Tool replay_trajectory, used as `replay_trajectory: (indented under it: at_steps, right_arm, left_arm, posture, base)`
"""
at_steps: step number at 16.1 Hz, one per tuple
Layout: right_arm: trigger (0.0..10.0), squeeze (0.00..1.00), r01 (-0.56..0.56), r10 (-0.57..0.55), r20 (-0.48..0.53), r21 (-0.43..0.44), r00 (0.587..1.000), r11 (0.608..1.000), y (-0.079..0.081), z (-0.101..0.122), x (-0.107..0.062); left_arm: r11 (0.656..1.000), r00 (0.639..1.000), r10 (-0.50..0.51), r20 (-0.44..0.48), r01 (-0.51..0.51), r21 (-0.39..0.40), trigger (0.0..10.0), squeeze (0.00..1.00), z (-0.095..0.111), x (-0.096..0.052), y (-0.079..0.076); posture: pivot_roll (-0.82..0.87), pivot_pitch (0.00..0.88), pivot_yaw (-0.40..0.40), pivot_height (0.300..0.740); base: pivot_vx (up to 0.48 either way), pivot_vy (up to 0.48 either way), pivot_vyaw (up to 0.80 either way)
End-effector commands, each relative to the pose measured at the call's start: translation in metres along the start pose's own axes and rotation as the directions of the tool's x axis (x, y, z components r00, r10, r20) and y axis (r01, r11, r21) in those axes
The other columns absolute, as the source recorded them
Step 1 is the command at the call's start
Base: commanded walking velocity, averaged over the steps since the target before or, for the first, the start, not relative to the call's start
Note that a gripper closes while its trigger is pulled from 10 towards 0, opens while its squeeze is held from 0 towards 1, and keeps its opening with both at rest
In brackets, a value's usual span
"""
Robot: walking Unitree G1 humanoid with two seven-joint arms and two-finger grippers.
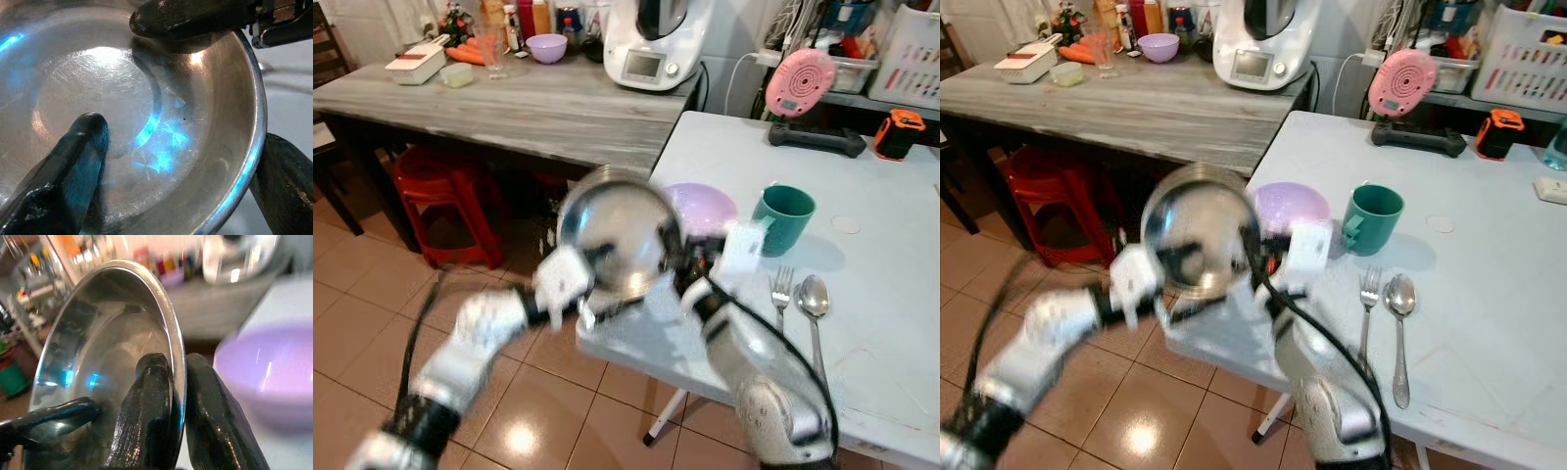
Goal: Setting the table
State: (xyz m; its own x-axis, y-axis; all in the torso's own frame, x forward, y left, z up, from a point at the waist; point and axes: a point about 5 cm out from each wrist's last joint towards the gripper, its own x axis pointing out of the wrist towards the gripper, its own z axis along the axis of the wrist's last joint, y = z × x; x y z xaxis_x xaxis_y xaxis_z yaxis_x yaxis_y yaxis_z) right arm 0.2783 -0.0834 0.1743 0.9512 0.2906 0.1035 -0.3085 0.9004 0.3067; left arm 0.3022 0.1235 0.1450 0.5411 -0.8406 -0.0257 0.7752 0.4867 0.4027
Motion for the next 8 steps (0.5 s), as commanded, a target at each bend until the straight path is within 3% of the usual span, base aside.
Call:
replay_trajectory:
  at_steps: [1, 3, 4, 6, 8]
  right_arm:
    - [0.0, 0.00, 0.383, -0.393, 0.002, -0.229, 0.920, 0.895, -0.088, 0.003, -0.033]
    - [0.0, 0.00, 0.418, -0.433, 0.039, -0.352, 0.900, 0.837, -0.095, 0.021, -0.018]
    - [0.0, 0.00, 0.413, -0.431, 0.042, -0.381, 0.902, 0.827, -0.096, 0.022, -0.016]
    - [0.0, 0.00, 0.448, -0.480, 0.044, -0.442, 0.876, 0.777, -0.110, 0.022, -0.006]
    - [0.0, 0.00, 0.470, -0.504, 0.081, -0.513, 0.860, 0.719, -0.119, 0.028, 0.002]
  left_arm:
    - [0.739, 0.739, 0.674, -0.001, -0.674, -0.006, 10.0, 0.00, 0.013, -0.109, 0.108]
    - [0.774, 0.776, 0.629, 0.050, -0.631, 0.054, 10.0, 0.00, 0.017, -0.086, 0.095]
    - [0.778, 0.781, 0.622, 0.055, -0.625, 0.072, 10.0, 0.00, 0.017, -0.083, 0.092]
    - [0.801, 0.804, 0.589, 0.082, -0.595, 0.068, 10.0, 0.00, 0.016, -0.067, 0.077]
    - [0.816, 0.820, 0.567, 0.079, -0.572, 0.081, 10.0, 0.00, 0.010, -0.061, 0.064]
  posture:
    - [0.01, 0.000, 0.019, 0.740]
    - [0.00, 0.000, 0.030, 0.740]
    - [0.00, 0.000, 0.030, 0.740]
    - [-0.01, 0.000, 0.029, 0.740]
    - [-0.01, 0.000, 0.025, 0.740]
  base:
    - [0.000, 0.000, 0.00]
    - [0.000, 0.000, 0.00]
    - [0.000, 0.000, 0.00]
    - [0.000, 0.000, 0.00]
    - [0.000, 0.000, 0.00]
